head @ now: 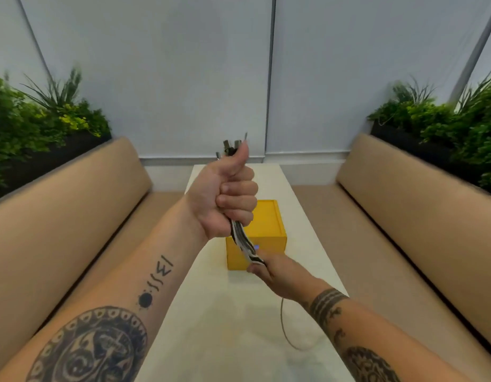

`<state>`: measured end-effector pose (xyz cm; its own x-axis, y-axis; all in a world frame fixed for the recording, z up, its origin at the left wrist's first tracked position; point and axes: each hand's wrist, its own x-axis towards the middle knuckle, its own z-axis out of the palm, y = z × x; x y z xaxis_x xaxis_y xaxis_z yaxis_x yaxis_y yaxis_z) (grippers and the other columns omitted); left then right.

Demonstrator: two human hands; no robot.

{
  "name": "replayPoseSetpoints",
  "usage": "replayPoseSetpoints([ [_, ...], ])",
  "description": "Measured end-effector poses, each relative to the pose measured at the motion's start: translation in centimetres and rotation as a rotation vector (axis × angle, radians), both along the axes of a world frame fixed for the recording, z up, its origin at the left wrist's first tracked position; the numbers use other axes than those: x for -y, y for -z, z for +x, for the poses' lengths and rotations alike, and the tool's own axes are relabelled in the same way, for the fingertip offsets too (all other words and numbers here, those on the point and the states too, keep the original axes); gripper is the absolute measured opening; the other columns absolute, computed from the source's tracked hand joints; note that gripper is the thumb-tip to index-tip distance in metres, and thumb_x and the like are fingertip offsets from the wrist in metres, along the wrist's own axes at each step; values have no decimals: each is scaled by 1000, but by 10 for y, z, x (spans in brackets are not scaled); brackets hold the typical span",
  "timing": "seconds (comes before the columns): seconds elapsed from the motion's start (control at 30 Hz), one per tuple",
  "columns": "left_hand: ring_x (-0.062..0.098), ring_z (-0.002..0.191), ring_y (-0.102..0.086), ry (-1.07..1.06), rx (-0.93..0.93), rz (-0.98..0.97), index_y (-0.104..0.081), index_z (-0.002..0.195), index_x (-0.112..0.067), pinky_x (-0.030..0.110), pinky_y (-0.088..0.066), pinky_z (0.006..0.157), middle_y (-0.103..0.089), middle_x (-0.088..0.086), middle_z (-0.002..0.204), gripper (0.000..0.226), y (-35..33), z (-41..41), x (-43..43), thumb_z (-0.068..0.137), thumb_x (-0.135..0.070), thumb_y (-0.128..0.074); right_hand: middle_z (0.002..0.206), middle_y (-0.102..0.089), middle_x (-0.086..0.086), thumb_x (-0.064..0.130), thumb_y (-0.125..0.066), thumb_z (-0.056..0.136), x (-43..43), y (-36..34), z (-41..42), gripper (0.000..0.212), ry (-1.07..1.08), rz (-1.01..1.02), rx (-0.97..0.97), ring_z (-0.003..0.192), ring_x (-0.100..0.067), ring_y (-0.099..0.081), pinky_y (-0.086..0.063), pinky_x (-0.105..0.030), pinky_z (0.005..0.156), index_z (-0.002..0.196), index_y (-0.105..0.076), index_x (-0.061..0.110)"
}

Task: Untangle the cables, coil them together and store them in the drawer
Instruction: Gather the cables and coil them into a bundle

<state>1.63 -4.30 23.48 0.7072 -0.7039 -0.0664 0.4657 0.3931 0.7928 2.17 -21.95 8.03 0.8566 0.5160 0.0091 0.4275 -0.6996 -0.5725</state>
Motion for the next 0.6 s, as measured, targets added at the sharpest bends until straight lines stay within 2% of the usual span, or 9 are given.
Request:
replayPoseSetpoints([
  [0.07,5,31,-22,203,44,196,-23,60,-26,18,-12,39,-22,-9,43,57,14,-23,13,85,-54,-65,108,-66,-10,34,-51,101,7,-26,8,20,17,-52,-57,100,-29,-60,-45,-34,82,111,-63,22],
  [0.13,8,36,-18,290,126,567,-27,71,-27,21,-9,42,-21,-6,47,49,36,-48,24,83,-51,-69,112,-64,-9,20,-53,100,18,-58,12,21,73,-131,-129,105,-27,-59,-48,-36,92,117,-63,13],
  [0.2,14,45,-14,290,183,890,-40,74,-27,28,-8,49,-21,-1,54,39,65,-60,22,83,-49,-71,87,-58,0,22,-58,97,29,-76,15,6,52,-288,-113,86,-24,-55,-46,-32,70,96,-60,17],
  [0.23,17,48,-15,287,199,1012,-45,76,-25,31,-10,52,-24,0,56,38,77,-61,19,81,-50,-73,78,-54,2,32,-63,94,31,-82,13,16,22,-372,-47,77,-22,-53,-40,-30,60,87,-59,18],
  [0.3,19,45,-22,242,247,1235,-49,79,-21,34,-14,54,-32,0,54,41,97,-56,9,77,-54,-74,69,-50,3,50,-70,86,29,-86,10,35,-16,-436,-33,63,-16,-46,-33,-30,54,72,-56,22],
  [0.37,17,41,-29,188,303,1377,-49,74,-18,27,-20,48,-38,-1,52,40,111,-50,4,81,-51,-71,63,-43,7,54,-72,83,26,-84,8,43,-37,-389,-64,56,-11,-39,-32,-29,54,62,-46,27],
  [0.43,17,43,-32,136,302,1406,-51,80,-17,24,-24,47,-41,0,56,38,124,-43,0,81,-50,-69,60,-41,10,52,-73,83,24,-84,5,45,-37,-325,-146,56,-9,-41,-42,-29,56,59,-41,33],
  [0.5,18,45,-34,97,318,1471,-51,83,-16,24,-26,48,-43,1,59,41,135,-36,-5,81,-55,-65,63,-47,11,52,-68,88,22,-83,0,39,-63,-267,-193,59,-12,-51,-54,-34,61,62,-46,33],
  [0.6,16,42,-35,3,351,1574,-45,74,-17,21,-26,45,-43,-1,57,51,149,-29,-8,81,-66,-59,73,-56,5,51,-57,96,16,-82,-7,34,-108,-263,-164,62,-15,-57,-59,-36,64,71,-54,27],
])
